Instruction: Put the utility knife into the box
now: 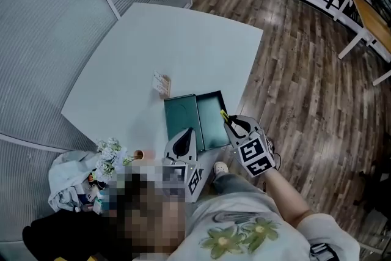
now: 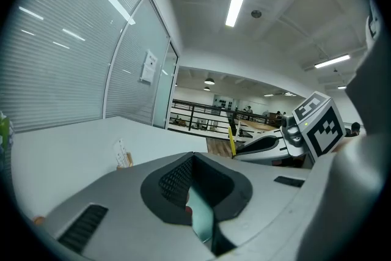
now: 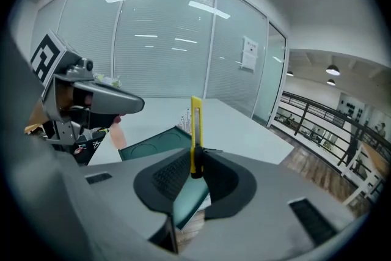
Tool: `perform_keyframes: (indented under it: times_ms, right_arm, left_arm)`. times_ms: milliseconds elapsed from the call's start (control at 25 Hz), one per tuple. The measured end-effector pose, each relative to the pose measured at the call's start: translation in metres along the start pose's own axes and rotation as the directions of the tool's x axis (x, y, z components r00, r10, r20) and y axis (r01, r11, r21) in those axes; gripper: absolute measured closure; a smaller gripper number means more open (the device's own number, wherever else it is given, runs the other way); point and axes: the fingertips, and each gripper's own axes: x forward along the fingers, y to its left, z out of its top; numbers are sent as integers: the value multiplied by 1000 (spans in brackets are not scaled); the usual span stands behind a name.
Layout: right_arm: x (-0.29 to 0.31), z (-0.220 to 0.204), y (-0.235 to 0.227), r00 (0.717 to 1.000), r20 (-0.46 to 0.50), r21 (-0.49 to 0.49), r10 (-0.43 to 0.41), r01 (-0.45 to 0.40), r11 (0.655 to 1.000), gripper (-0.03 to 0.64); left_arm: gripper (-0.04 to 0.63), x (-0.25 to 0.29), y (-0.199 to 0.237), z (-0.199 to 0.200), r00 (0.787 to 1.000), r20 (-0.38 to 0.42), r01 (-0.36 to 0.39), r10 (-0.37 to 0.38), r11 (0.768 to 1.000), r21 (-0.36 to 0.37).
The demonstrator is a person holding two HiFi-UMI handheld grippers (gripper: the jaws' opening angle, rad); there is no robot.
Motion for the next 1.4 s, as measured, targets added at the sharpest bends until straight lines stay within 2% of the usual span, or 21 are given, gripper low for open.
perform_keyframes:
  times_ms: [880,1400]
  right_arm:
    - [51,-46,1,973,-169,-116,159,-180,977,548]
    - [68,-67,6,948,-250,-191,198,-249,949,548]
  left_arm:
    - [595,34,17,-33,994,-81,-74,70,996,-55]
    - [595,34,30,-38,989,-96,-116,109,991,-71]
